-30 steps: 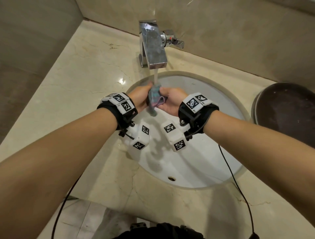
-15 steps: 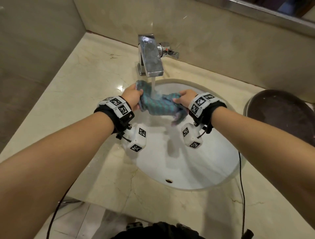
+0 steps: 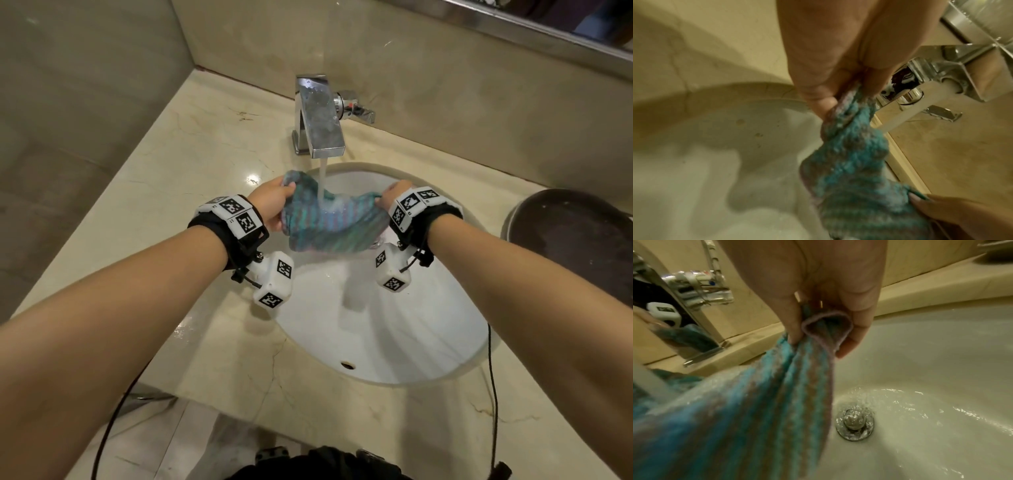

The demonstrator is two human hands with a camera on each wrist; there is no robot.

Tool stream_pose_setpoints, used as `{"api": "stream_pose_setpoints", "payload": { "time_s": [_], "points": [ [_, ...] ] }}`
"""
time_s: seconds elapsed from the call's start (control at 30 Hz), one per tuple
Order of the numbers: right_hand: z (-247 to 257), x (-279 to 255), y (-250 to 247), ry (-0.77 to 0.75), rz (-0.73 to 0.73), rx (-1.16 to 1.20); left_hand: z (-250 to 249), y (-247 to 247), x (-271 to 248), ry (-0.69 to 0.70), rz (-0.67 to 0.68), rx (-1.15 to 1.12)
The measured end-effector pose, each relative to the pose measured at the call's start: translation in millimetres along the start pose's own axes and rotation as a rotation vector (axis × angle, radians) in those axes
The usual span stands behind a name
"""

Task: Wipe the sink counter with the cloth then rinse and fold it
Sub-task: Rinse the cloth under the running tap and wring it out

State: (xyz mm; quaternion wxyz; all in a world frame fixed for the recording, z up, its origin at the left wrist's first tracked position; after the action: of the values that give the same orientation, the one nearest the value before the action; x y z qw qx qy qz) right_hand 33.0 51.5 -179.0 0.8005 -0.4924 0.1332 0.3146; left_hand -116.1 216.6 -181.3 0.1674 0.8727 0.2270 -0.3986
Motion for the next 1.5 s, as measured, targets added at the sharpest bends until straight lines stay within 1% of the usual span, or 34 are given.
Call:
{"api": "stream_pose_setpoints", "payload": {
  "time_s": [0.07, 0.13, 0.27, 0.33, 0.4, 0.47, 0.57, 0.63, 0.7, 0.8, 0.83, 0.87, 0.9, 0.97, 1.0, 1.03, 1.07, 1.17, 1.2, 1.27, 1.4, 1.43, 1.5],
  "points": [
    [-2, -1, -5, -0.001, -0.048, 0.051, 1, 2, 0, -0.017, 0.039, -0.043],
    [6, -2, 4, -0.005, -0.043, 0.163, 1, 8, -1, -0.037, 0.073, -0.078],
    [38, -12, 41, 0.002, 0.115, 0.65, 1, 26, -1, -0.072, 0.183, -0.134],
    [54, -17, 54, -0.049, 0.176, 0.748, 0, 32, 2, -0.064, 0.219, -0.214],
    [60, -19, 58, -0.082, 0.168, 0.74, 0, 33, 5, -0.042, 0.239, -0.277],
    [58, -17, 54, -0.086, 0.096, 0.698, 1, 35, 4, -0.018, 0.265, -0.274],
    [53, -9, 51, -0.03, 0.009, 0.678, 2, 40, -1, -0.001, 0.294, -0.265],
    [50, -3, 51, -0.004, -0.023, 0.653, 1, 46, -4, 0.006, 0.335, -0.258],
    [53, -4, 51, -0.016, 0.01, 0.64, -2, 46, -4, 0.017, 0.336, -0.278],
    [63, -19, 64, -0.023, 0.197, 0.78, -1, 37, 4, 0.009, 0.286, -0.337],
    [67, -24, 68, -0.053, 0.257, 0.784, 1, 34, 6, 0.002, 0.264, -0.346],
    [70, -25, 70, -0.087, 0.277, 0.736, 4, 33, 9, -0.009, 0.242, -0.354],
    [70, -23, 70, -0.112, 0.263, 0.668, 7, 33, 11, -0.022, 0.227, -0.355],
    [68, -13, 62, -0.113, 0.164, 0.527, 10, 35, 12, -0.033, 0.216, -0.342],
    [67, -9, 57, -0.099, 0.121, 0.489, 11, 35, 13, -0.034, 0.221, -0.344],
    [65, -6, 55, -0.089, 0.107, 0.475, 12, 35, 14, -0.038, 0.231, -0.349],
    [67, -7, 58, -0.094, 0.139, 0.465, 12, 34, 15, -0.039, 0.228, -0.362],
    [75, -17, 79, -0.148, 0.319, 0.421, 9, 26, 14, -0.029, 0.168, -0.378],
    [75, -20, 82, -0.147, 0.334, 0.419, 10, 25, 13, -0.032, 0.153, -0.364],
    [73, -22, 79, -0.13, 0.29, 0.442, 11, 26, 12, -0.039, 0.149, -0.31],
    [55, -15, 49, -0.069, 0.13, 0.386, 7, 28, 8, -0.041, 0.136, -0.135],
    [48, -13, 41, -0.052, 0.108, 0.355, 5, 29, 6, -0.03, 0.13, -0.105],
    [39, -11, 33, -0.038, 0.13, 0.229, 0, 30, 2, -0.007, 0.136, -0.082]
  ]
}}
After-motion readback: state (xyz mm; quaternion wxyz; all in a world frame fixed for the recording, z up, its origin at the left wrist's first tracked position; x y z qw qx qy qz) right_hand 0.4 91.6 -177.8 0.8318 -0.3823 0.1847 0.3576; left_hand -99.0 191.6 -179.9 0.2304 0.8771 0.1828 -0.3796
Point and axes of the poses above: each hand's wrist, its own x-axis towards the middle knuckle, its own y-axis out of the palm, z = x × y, the point moved 6 cm from there along x, towards the middle knuckle, and after that the axes turned 7 degrees about -y, right-handed, at the moved point
